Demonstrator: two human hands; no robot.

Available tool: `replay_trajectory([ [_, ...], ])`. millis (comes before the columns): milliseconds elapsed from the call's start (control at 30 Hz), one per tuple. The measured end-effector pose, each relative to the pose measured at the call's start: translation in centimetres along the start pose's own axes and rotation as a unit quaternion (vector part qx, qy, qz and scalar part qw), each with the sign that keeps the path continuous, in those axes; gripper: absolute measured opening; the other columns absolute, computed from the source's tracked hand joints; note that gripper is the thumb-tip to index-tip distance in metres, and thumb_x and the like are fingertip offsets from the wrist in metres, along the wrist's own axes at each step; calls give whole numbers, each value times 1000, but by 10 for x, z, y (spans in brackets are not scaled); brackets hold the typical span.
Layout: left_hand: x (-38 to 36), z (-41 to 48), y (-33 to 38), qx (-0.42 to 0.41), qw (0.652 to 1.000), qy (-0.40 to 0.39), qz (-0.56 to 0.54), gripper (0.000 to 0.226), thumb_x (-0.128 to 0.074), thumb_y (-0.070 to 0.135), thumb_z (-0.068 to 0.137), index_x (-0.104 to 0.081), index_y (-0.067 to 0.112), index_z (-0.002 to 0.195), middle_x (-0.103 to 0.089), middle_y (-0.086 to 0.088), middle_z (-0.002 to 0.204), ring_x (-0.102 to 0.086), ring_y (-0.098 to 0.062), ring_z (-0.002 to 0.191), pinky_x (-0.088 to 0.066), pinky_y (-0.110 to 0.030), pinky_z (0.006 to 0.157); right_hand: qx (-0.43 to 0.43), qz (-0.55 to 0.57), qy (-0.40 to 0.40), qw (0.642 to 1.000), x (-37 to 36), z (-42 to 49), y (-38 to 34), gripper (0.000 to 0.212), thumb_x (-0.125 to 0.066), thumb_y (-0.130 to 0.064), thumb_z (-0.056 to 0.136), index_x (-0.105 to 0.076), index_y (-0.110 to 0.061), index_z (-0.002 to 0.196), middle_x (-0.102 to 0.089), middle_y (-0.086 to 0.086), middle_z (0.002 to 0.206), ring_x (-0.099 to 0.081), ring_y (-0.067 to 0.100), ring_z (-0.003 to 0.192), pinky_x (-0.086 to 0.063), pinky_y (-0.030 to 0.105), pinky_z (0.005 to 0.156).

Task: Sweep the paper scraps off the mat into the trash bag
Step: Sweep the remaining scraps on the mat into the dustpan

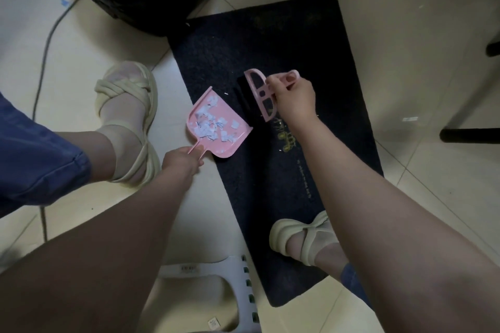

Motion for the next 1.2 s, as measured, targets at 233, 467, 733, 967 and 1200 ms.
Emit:
replay_trajectory([
  [233, -4, 6, 9, 29, 999, 8, 11, 36, -63, 40, 89, -70, 7, 103, -56, 1, 57, -46, -14, 47, -36, -20, 48, -7, -84, -99, 991, -27, 14, -15, 15, -63, -29, 91, -72, -18, 87, -73, 5, 89, -68, 21, 86, -55, 44, 86],
  [467, -4, 9, 7, 39, 999, -2, -5, 38, -65, 40, 88, -69, 9, 111, -58, 1, 61, -48, -12, 49, -37, -21, 51, -2, -85, -56, 995, -6, 15, -15, 24, -63, -34, 90, -73, -12, 93, -73, 7, 86, -70, 23, 80, -57, 50, 77],
  [733, -5, 2, -3, -3, 1000, -28, 12, 39, -62, 38, 91, -68, 6, 112, -56, 0, 63, -43, -13, 49, -33, -23, 47, -37, -123, 45, 991, 8, 15, 2, 26, -57, -40, 94, -67, -18, 102, -69, 1, 90, -67, 18, 83, -57, 40, 79],
  [967, -33, -13, -9, -21, 993, -88, 79, 31, -60, 37, 91, -71, 9, 102, -57, -1, 60, -42, -15, 45, -32, -21, 45, -80, -86, 89, 989, 28, -7, 47, 25, -58, -39, 93, -68, -17, 101, -70, 2, 94, -67, 19, 88, -56, 42, 83],
  [1200, -40, -5, -8, 2, 990, -45, 132, 34, -60, 41, 91, -71, 10, 102, -59, 0, 59, -48, -18, 52, -41, -24, 63, -100, -32, -17, 994, 33, -13, 63, 18, -61, -30, 92, -70, -17, 85, -71, 3, 82, -69, 19, 77, -57, 36, 71],
])
Point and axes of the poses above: each hand's wrist, its own z-axis towards the middle knuckle, its own x-axis out of the back of the hand, y = z × x, the point moved 2 cm from there along z, towards the middle knuckle
